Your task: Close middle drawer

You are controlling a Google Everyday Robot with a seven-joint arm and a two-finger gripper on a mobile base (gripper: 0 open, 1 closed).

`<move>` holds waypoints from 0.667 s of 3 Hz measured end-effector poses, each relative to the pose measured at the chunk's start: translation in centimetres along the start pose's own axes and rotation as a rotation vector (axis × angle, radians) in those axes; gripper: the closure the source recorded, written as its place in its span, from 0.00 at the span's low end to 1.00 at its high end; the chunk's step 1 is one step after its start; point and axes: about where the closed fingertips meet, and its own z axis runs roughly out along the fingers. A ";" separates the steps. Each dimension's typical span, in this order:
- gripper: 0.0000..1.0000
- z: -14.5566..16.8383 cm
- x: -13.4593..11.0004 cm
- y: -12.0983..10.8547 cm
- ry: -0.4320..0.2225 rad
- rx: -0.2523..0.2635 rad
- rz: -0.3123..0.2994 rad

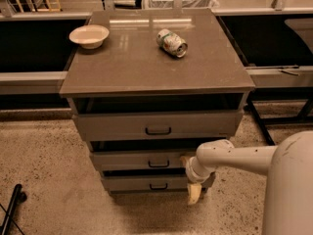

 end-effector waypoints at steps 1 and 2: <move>0.00 -0.2 -0.1 0.4 -0.007 -0.010 -0.010; 0.00 -3.1 -0.6 2.1 -0.069 0.004 -0.049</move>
Offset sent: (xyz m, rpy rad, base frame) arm -0.0557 -0.0168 0.0753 0.1596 -0.0515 0.1160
